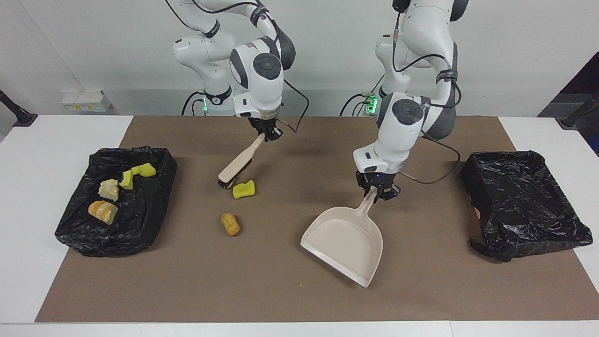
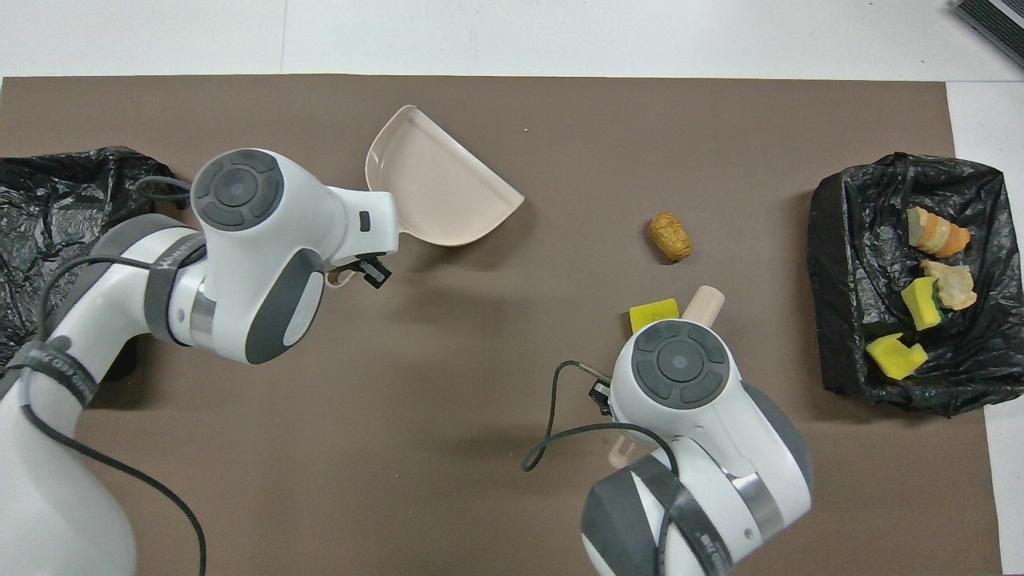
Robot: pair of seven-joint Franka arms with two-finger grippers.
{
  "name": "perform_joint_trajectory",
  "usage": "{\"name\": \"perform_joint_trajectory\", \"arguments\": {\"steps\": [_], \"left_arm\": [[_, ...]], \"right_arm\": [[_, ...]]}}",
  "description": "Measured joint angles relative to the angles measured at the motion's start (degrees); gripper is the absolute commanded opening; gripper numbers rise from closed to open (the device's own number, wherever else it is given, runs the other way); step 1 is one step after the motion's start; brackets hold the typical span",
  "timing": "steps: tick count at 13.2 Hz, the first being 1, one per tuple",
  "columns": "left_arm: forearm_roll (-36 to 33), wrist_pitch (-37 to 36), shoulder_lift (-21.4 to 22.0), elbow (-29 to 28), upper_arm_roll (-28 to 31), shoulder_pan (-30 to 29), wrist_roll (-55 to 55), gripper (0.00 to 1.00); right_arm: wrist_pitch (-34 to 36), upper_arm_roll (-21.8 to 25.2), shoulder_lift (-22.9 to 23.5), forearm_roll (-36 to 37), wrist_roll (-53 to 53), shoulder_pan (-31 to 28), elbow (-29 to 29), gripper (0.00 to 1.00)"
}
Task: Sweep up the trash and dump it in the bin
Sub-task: 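Position the dustpan near the food while the right gripper moves the brush behind it, then sweep the sponge and bread chunk into the dustpan with the right gripper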
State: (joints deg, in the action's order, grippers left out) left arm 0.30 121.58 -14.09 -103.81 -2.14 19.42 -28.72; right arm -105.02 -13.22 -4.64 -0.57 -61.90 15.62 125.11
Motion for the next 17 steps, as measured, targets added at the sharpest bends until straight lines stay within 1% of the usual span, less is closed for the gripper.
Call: {"name": "perform_joint_trajectory", "arguments": {"steps": [2, 4, 6, 8, 11, 14, 17], "left_arm": [[-0.3, -2.12, 1.85, -0.2, 0.03, -1.05, -9.95, 0.0], [-1.21, -2.41, 2.45, -1.46, -0.4, -0.93, -16.53, 0.0], [-1.39, -2.34, 3.92, -5.31, -1.01, -0.52, -21.1, 0.0], [-1.41, -1.85, 6.48, -10.21, -1.33, 0.44, -22.2, 0.0], [-1.41, -1.35, 8.19, -13.0, -1.46, 1.97, -22.07, 0.0], [-1.41, -1.06, 8.6, -14.34, -1.29, 2.18, -21.86, 0.0], [-1.41, 0.0, 9.13, -15.07, -1.32, 2.2, -21.86, 0.0]], "right_arm": [[0.36, 0.03, -1.5, 0.01, 4.8, -2.64, 2.18, 0.0], [0.39, 0.07, -2.65, 0.05, 7.8, -4.71, 4.47, 0.0], [0.46, 0.08, -4.34, 0.07, 9.43, -6.01, 7.56, 0.0], [0.47, -0.07, -6.96, 0.09, 11.47, -6.16, 11.13, 0.0], [0.47, -0.67, -9.2, 0.03, 14.68, -5.98, 13.05, 0.0], [0.24, -0.6, -9.1, -0.02, 21.33, -6.22, 13.12, 0.0], [-2.23, -0.59, -7.7, -0.02, 23.42, -6.22, 13.25, 0.0]]}}
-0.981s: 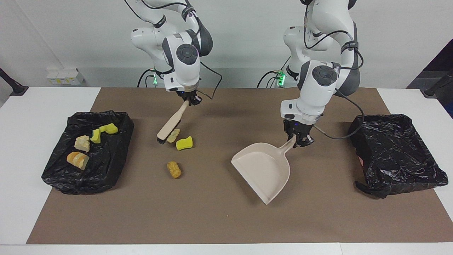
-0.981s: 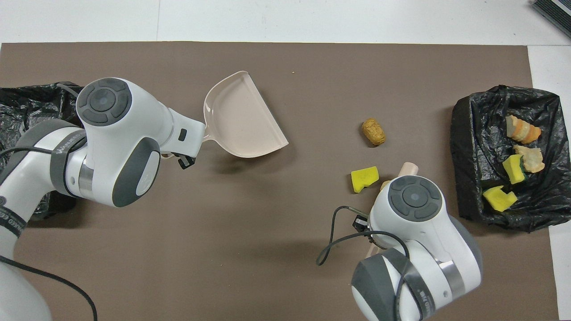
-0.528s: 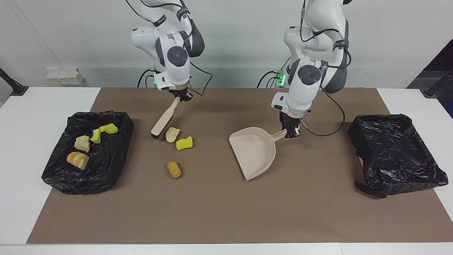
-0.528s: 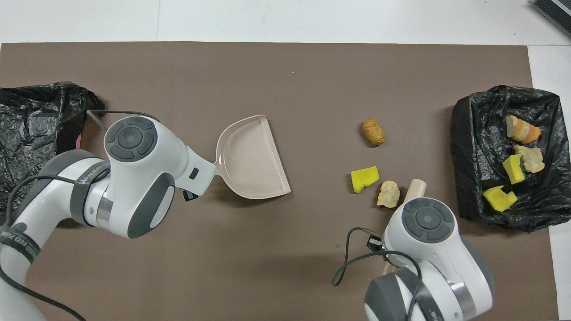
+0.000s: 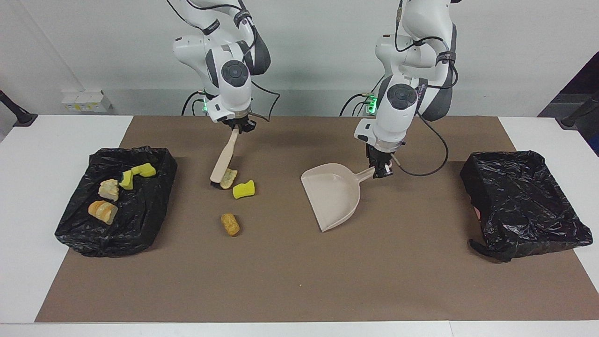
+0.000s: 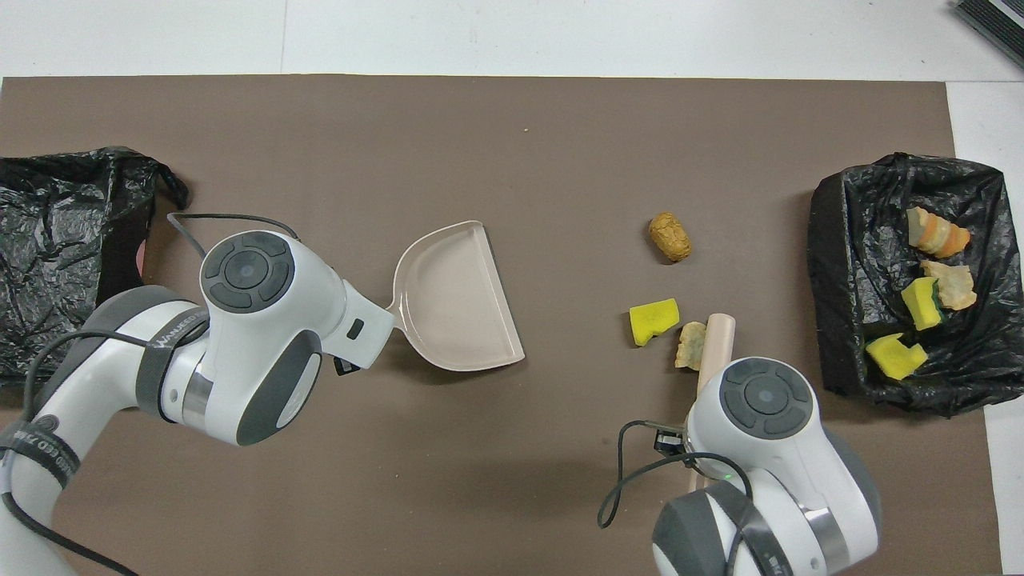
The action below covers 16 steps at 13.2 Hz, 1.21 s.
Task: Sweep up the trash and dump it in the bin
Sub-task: 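Sweep the sponge and bread chunk into the dustpan with the right gripper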
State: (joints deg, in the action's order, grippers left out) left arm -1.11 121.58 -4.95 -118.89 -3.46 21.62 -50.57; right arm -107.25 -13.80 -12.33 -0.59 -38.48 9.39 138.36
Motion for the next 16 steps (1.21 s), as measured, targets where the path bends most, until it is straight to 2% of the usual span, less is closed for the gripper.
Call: {"name": "perform_joint_trajectory", "arguments": {"steps": [7, 9, 12, 16], "left_arm": [[0.0, 1.39, 0.07, -1.53, -0.13, 1.29, 1.69, 0.0], [0.0, 1.96, 0.28, -2.43, -0.13, 1.58, 2.76, 0.0], [0.03, 2.35, 0.47, -2.72, -0.04, 1.63, 3.33, 0.0], [0.03, 2.36, 0.5, -2.77, -0.02, 1.63, 3.93, 0.0]], "right_arm": [[-4.94, 0.02, 2.26, -3.63, 5.27, 0.02, -0.84, 0.0], [-7.08, -0.17, 5.48, -4.79, 5.6, 0.28, -3.03, 0.0], [-7.71, -0.34, 11.87, -7.92, 5.62, 2.08, -9.52, 0.0], [-7.71, -0.44, 15.97, -14.41, 5.49, 7.47, -15.08, 0.0]]}}
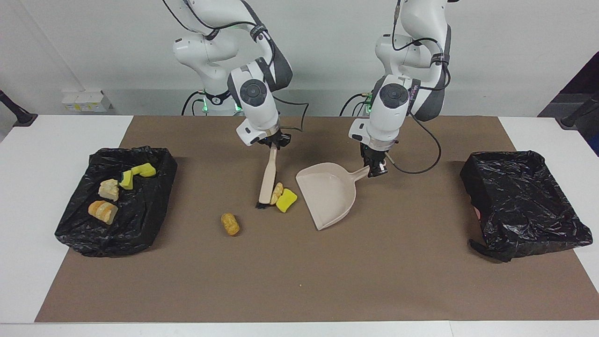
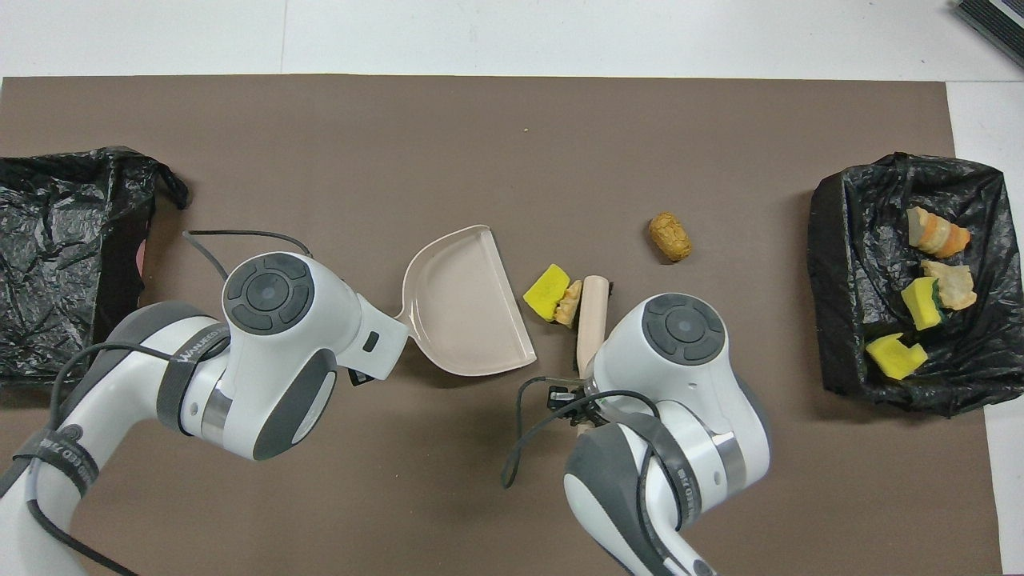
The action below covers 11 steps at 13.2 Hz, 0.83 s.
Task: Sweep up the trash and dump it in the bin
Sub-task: 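Sweep the sponge and bread chunk into the dustpan with the right gripper, then sweep the bun into the dustpan with the brush in the right gripper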
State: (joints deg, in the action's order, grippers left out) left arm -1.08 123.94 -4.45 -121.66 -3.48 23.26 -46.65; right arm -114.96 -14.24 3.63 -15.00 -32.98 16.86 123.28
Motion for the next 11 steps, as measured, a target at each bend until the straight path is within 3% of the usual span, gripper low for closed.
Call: {"name": "perform_joint_trajectory", "arguments": {"steps": [6, 11], "left_arm": [[0.0, 0.02, 0.02, -0.12, 0.37, -0.1, 1.66, 0.0], [0.0, 0.68, 0.03, -0.12, 0.39, -0.12, 2.63, 0.0]], "right_arm": [[0.33, -0.27, 0.83, -2.9, -1.93, 9.4, -2.86, 0.0], [0.4, -0.05, 0.81, -2.56, -1.78, 11.01, -6.29, 0.0]]}}
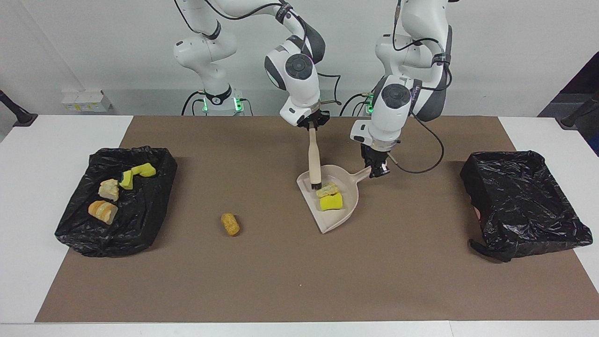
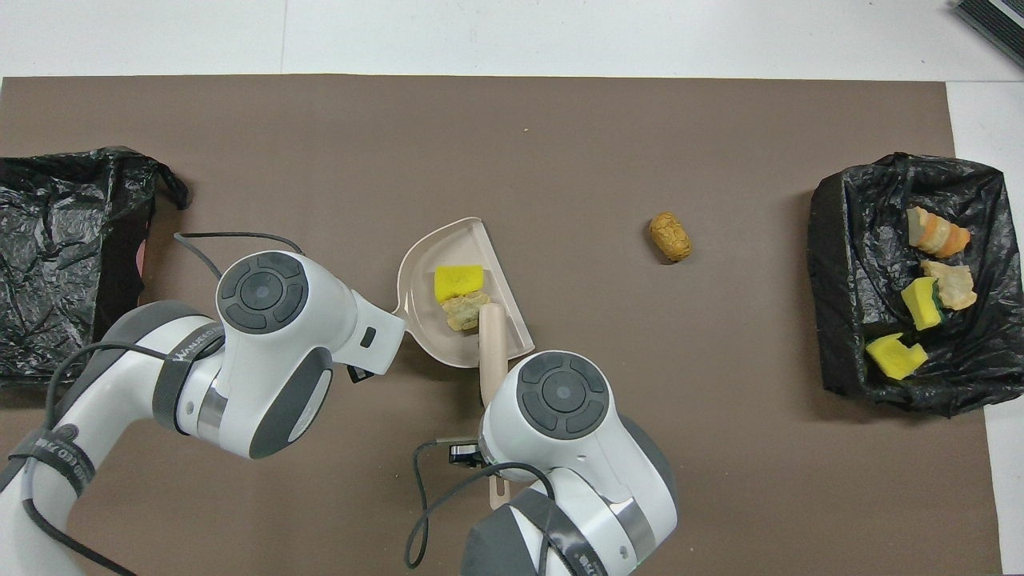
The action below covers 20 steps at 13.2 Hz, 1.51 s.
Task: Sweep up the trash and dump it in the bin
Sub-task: 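Sweep the bun into the dustpan with the brush in the right gripper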
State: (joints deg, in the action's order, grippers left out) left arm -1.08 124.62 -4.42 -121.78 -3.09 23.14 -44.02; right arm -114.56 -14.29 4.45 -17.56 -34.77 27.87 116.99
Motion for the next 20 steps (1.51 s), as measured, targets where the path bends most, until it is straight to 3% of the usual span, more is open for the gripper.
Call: {"name": "perform_joint_trajectory", "arguments": {"steps": [6, 12, 16, 20], "left_arm": [[0.04, 2.64, -0.07, -0.07, 0.48, -1.01, 4.86, 0.0], [0.05, 2.85, -0.08, -0.12, 0.36, -1.14, 5.32, 0.0], [0.05, 2.85, -0.08, -0.15, 0.31, -1.12, 5.63, 0.0], [0.05, 2.86, -0.09, -0.15, 0.42, -1.33, 5.88, 0.0]], "right_arm": [[1.86, 0.87, 0.34, 11.13, 1.42, -5.56, -2.23, 0.0], [8.84, 1.34, -0.66, 17.72, 14.83, -20.07, -5.33, 0.0], [8.69, 1.35, -0.08, 23.66, 22.9, -27.27, -5.08, 0.0], [4.08, 1.38, 0.79, 23.93, 30.9, -33.76, -1.69, 0.0]]}}
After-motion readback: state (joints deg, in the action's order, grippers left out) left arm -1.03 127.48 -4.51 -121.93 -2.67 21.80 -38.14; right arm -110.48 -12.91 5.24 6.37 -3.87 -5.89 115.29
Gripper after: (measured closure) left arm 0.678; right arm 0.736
